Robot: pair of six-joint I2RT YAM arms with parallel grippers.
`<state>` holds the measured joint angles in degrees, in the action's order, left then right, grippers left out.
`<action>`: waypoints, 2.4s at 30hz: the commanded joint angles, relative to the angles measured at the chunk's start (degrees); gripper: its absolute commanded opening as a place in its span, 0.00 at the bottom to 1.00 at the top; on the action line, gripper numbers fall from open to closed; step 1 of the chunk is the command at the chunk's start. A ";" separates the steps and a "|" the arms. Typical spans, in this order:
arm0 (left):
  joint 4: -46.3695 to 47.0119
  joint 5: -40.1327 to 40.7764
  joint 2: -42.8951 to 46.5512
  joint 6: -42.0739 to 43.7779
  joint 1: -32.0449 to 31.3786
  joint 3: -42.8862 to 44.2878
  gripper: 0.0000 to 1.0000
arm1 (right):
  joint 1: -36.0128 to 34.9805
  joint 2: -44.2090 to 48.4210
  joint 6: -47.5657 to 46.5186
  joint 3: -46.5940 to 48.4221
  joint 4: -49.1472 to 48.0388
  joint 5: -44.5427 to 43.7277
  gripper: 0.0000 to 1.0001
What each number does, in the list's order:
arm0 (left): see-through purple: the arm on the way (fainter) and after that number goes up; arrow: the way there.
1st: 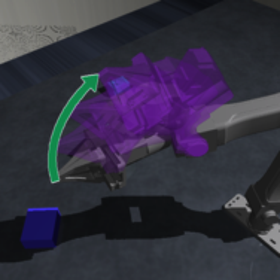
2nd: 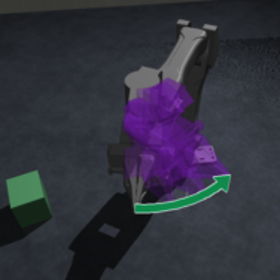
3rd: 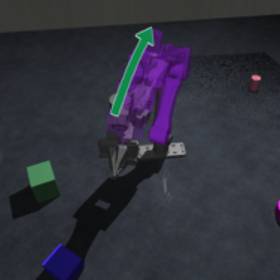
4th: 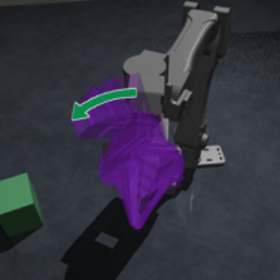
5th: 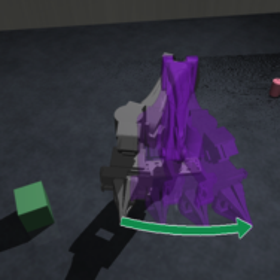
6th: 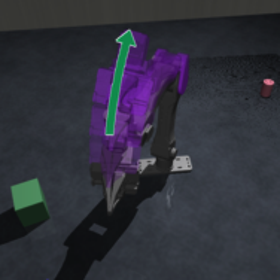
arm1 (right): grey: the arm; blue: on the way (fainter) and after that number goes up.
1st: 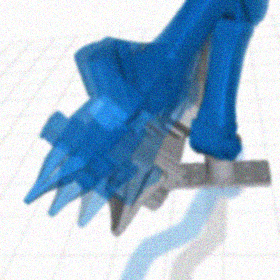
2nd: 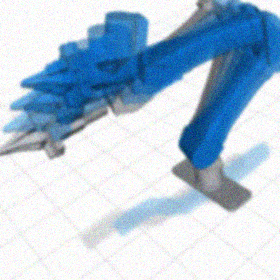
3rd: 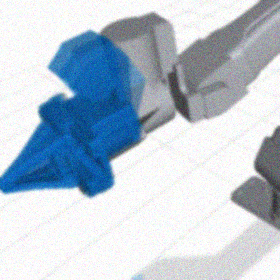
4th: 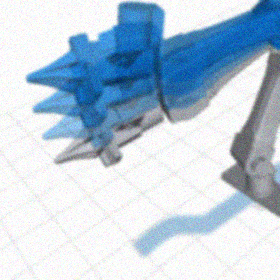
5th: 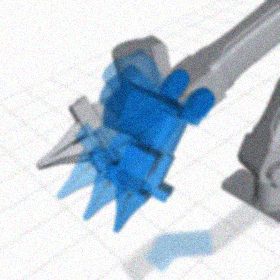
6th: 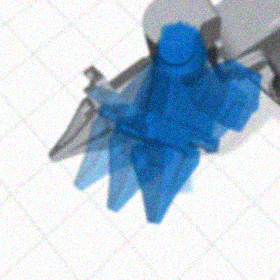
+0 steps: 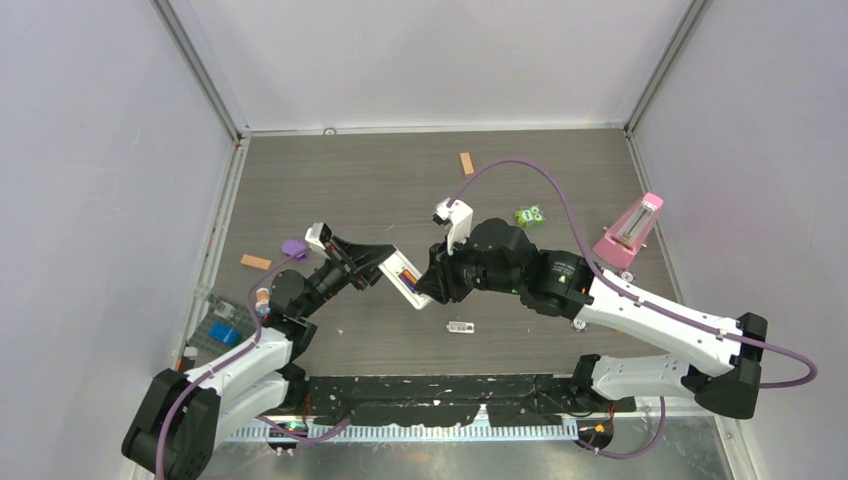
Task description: Load the batteries into the remote control
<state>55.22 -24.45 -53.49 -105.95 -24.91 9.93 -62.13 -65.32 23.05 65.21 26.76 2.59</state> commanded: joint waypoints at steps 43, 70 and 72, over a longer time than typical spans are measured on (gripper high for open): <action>2.70 0.54 1.03 -0.24 -0.58 0.71 0.00 | -2.41 7.53 -5.23 -5.37 -6.93 -5.34 0.56; 2.61 -0.03 1.72 1.25 -0.58 1.58 0.00 | -2.61 2.69 -9.68 -6.47 -11.21 -3.70 0.42; 2.59 -0.15 1.75 1.42 -0.57 1.58 0.00 | -2.64 2.21 -9.35 -6.37 -11.20 -3.73 0.41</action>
<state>53.71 -24.01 -52.84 -104.84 -25.36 9.93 -64.40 -61.91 13.43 58.17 19.27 -1.21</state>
